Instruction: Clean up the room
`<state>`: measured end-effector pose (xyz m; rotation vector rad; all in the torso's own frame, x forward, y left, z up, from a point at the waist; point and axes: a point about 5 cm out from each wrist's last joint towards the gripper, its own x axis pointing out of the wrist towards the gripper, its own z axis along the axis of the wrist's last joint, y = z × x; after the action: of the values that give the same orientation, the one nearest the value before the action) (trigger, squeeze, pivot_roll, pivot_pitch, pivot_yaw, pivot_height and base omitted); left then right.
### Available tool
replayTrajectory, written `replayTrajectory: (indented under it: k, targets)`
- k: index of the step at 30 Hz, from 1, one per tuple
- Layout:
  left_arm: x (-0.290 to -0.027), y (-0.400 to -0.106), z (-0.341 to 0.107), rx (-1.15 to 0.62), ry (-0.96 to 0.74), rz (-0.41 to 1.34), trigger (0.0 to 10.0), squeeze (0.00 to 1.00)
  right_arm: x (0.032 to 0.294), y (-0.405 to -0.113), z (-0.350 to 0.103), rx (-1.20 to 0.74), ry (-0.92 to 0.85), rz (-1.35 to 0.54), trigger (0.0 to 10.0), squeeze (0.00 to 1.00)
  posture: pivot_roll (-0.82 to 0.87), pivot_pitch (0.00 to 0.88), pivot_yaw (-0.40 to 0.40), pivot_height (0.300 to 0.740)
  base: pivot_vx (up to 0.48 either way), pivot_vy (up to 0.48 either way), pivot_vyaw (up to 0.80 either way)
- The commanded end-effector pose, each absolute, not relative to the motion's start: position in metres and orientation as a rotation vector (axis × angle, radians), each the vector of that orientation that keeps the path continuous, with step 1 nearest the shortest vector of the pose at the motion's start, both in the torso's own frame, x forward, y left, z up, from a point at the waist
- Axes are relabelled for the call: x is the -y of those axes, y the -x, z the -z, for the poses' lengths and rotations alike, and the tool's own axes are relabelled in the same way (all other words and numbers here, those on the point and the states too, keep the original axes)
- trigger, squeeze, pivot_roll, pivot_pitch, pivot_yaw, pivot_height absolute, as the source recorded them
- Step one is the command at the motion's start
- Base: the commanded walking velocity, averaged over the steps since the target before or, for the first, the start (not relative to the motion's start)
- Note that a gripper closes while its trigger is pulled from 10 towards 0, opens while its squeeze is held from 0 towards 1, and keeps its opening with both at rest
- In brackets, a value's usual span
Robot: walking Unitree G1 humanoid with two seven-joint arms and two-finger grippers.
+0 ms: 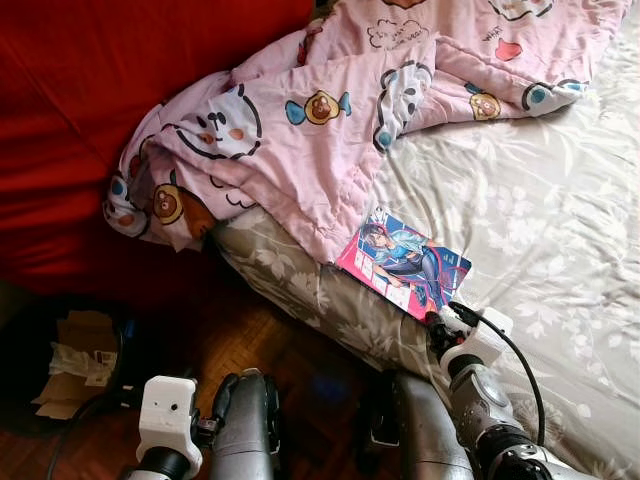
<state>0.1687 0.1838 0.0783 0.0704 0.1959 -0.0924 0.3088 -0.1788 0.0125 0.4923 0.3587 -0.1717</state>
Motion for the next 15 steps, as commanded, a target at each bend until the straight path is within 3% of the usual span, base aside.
replayTrajectory:
  k: [1,15]
  targets:
    - [-0.1830,-0.1595,-0.0707,-0.250,-0.081,0.093,10.0,0.00,0.1806,-0.2976,-0.0013,-0.390,-0.501,0.194,0.0,0.00,0.17,0.443,0.014,0.624,0.000,0.000,0.00]
    - [-0.1847,-0.1622,-0.0707,-0.242,-0.077,0.070,10.0,0.00,0.1775,-0.2953,0.0007,-0.388,-0.487,0.178,0.0,0.00,0.17,0.437,0.013,0.624,0.000,0.000,0.00]
